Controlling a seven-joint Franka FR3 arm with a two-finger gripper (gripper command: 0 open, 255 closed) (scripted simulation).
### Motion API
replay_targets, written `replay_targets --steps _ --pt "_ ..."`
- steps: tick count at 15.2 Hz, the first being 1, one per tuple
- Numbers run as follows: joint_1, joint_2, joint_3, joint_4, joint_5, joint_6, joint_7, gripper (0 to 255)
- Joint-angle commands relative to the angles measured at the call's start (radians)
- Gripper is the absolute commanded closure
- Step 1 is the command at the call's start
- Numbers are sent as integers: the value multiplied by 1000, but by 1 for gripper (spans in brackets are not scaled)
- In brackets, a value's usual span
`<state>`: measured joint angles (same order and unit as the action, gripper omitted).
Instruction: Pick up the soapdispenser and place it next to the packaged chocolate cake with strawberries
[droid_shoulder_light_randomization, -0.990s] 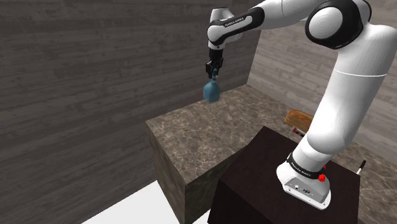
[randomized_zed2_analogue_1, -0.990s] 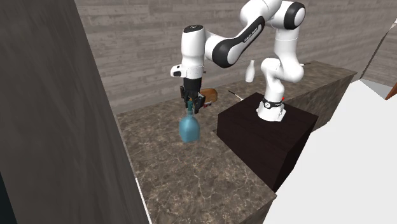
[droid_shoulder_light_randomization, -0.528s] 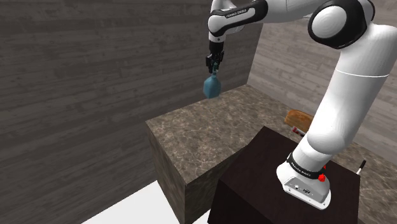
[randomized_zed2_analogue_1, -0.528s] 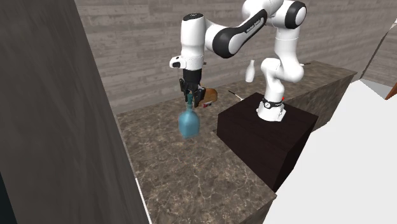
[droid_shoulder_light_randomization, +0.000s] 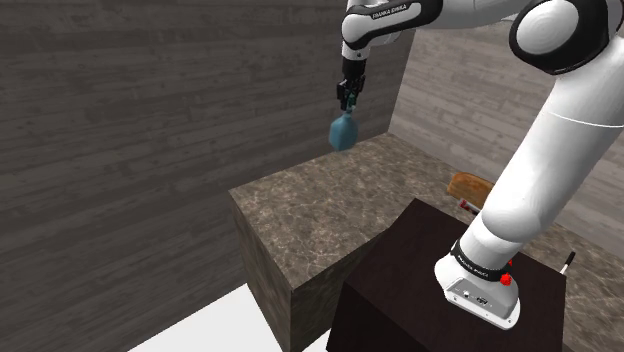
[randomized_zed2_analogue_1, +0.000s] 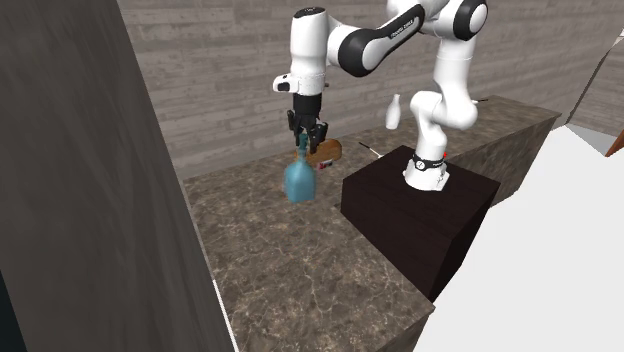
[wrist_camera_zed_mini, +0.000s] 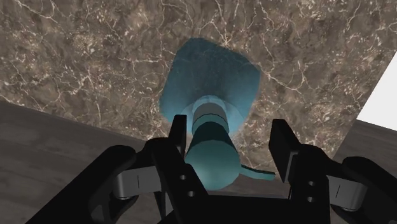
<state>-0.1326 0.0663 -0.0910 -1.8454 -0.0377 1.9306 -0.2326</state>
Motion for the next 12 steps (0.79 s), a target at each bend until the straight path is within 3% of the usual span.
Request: replay_targets --steps 1,12 --pt "-12 -60 -11 -72 -5 14 -22 255" --pt "-105 -362 -111 -396 -65 47 -182 255"
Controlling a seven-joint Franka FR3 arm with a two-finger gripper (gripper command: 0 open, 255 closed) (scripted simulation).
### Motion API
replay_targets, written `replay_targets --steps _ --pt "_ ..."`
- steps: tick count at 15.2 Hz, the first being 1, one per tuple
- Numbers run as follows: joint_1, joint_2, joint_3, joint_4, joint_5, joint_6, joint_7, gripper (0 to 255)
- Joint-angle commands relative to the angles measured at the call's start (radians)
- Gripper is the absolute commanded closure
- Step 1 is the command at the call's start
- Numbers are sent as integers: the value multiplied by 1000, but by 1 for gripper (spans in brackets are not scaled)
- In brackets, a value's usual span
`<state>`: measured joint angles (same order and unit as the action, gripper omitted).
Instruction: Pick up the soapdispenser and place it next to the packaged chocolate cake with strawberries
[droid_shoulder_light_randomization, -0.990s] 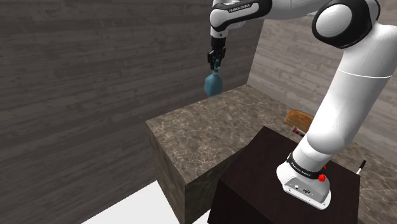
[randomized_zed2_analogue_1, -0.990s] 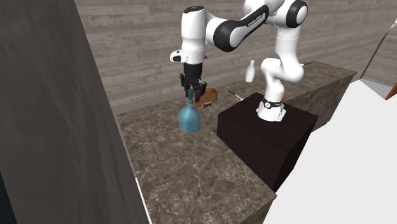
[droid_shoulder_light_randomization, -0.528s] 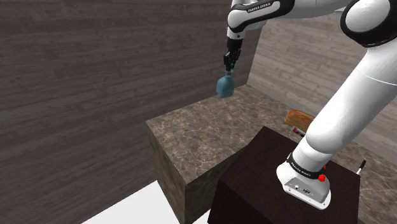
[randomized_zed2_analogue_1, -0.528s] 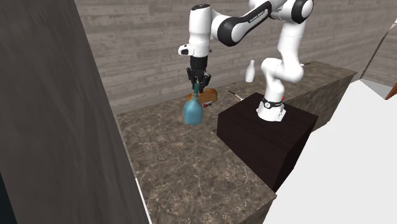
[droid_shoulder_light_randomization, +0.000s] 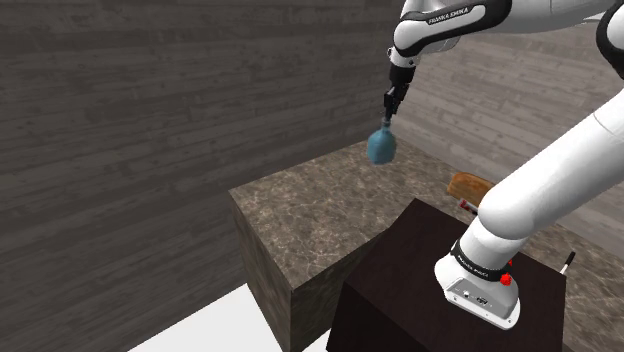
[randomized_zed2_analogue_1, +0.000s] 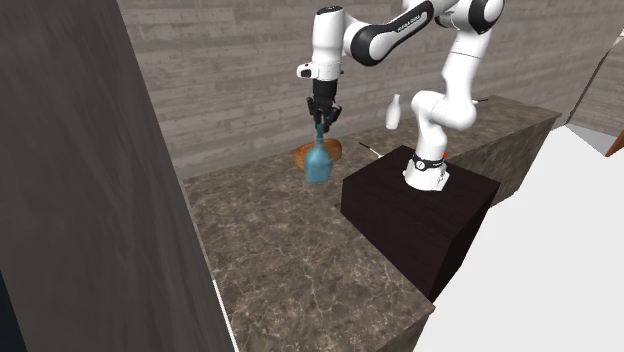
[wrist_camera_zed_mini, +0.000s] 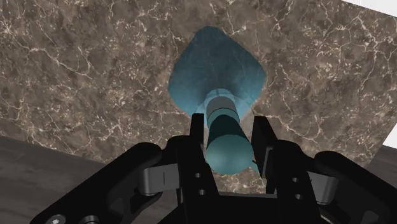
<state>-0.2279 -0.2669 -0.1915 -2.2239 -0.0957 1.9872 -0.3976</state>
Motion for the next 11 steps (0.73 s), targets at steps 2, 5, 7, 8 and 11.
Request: replay_targets --steps 2,5,7,8,11 --pt "-29 -78 -33 -61 -24 -12 -49 255" --pt "-62 -147 -68 -118 -53 -19 -100 255" --pt "-85 -191 -94 -151 -74 -26 -136 255" --pt "-97 -211 -108 -165 -85 -30 -154 255" --pt "-135 -268 -150 -202 -120 -43 -212 255"
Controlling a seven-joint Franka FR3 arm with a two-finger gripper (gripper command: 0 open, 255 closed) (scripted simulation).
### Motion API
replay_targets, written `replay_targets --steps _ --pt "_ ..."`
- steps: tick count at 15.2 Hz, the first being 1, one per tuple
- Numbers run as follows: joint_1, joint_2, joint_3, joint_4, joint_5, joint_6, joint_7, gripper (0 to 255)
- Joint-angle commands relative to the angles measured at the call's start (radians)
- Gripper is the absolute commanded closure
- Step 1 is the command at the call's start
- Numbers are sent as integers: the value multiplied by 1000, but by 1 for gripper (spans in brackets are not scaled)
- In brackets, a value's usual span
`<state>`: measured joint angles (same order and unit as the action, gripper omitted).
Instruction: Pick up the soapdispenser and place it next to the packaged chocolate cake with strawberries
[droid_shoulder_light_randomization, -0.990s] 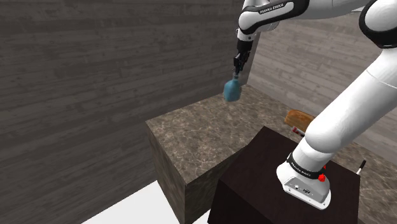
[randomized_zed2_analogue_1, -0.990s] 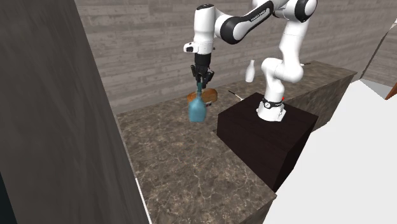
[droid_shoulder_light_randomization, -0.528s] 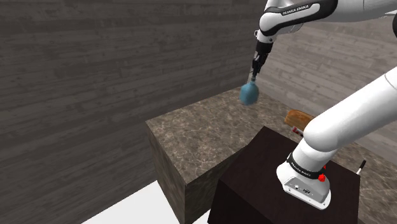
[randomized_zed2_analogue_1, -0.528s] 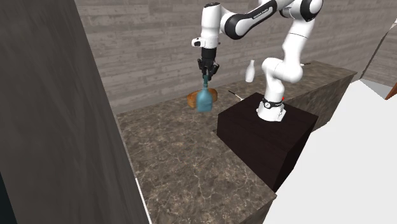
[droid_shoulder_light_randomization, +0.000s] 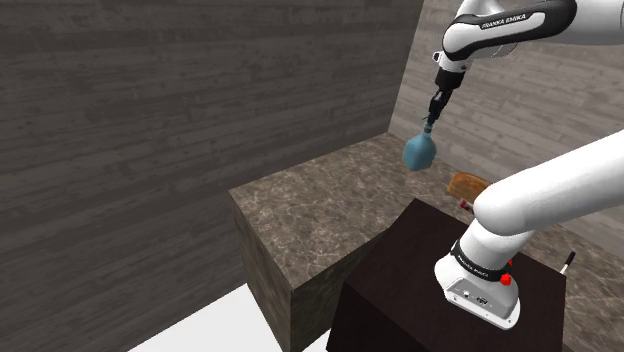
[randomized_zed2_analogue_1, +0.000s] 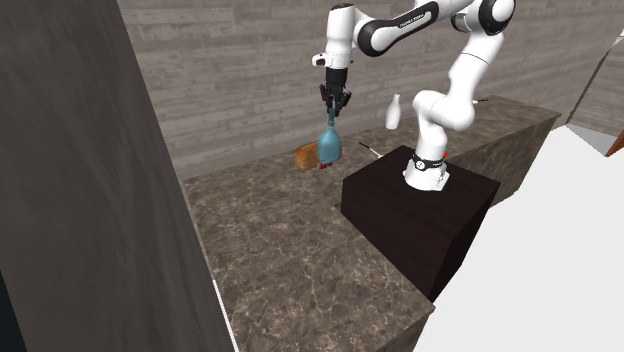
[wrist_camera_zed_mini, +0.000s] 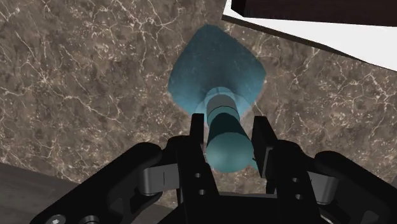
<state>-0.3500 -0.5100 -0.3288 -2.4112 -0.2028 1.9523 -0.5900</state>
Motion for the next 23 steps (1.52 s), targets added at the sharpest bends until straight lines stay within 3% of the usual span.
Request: replay_targets --steps 1,14,23 --pt "-26 -42 -27 -24 -25 -12 -39 255" --pt "-186 -168 -252 -45 -183 -66 -332 255" --pt "-241 -138 -447 55 -260 -75 -559 255"
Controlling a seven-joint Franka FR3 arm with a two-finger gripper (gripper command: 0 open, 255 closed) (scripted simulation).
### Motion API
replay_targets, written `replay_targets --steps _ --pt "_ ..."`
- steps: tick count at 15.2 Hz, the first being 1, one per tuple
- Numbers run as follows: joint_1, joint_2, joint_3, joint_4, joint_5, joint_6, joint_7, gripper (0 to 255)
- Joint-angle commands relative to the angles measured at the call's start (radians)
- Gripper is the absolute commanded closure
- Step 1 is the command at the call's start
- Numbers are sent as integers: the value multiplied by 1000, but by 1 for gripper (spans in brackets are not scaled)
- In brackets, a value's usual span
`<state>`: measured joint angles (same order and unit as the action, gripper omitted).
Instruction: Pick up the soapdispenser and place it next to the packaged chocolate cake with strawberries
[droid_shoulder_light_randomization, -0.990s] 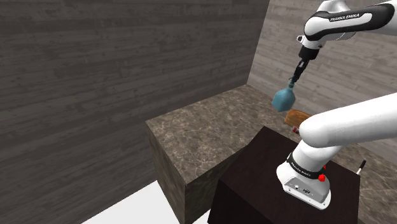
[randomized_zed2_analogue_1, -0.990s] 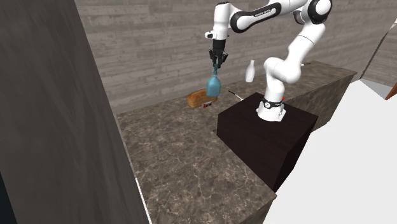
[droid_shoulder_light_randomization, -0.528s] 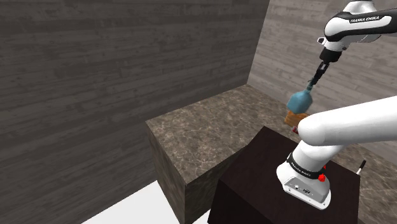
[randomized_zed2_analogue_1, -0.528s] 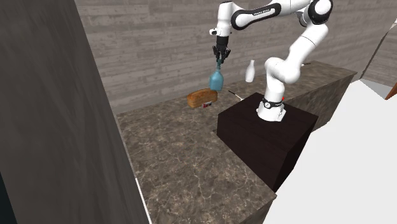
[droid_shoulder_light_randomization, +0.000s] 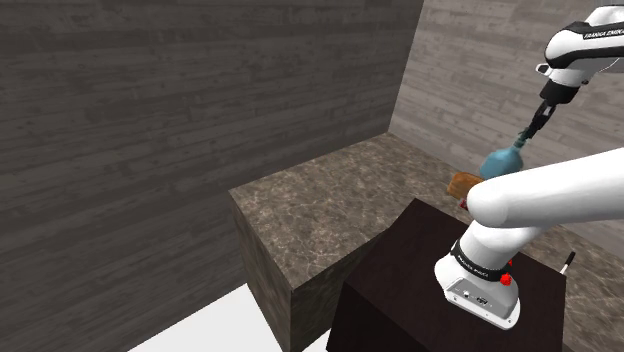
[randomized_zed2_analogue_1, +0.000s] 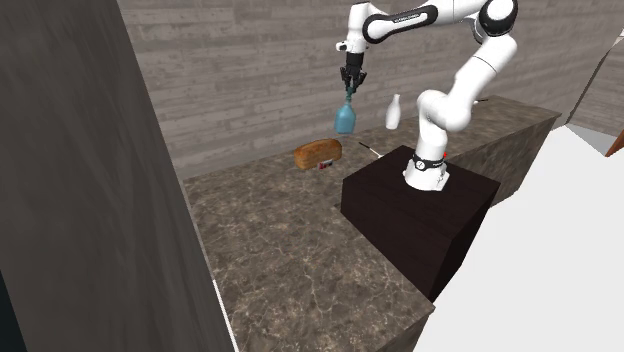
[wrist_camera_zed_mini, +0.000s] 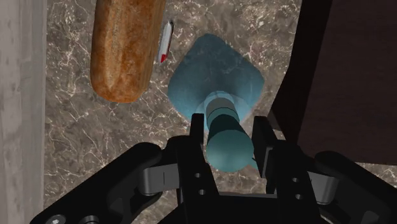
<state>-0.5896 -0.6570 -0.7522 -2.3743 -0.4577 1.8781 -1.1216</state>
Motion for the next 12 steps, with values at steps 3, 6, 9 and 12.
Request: replay_targets --steps 3,6,9,12 --pt "0 38 -98 70 -18 2 -106 255" --pt "14 76 -182 131 -21 7 -187 255" --pt "21 90 -217 125 -25 36 -205 255" --pt "25 99 -238 95 -33 77 -203 255"
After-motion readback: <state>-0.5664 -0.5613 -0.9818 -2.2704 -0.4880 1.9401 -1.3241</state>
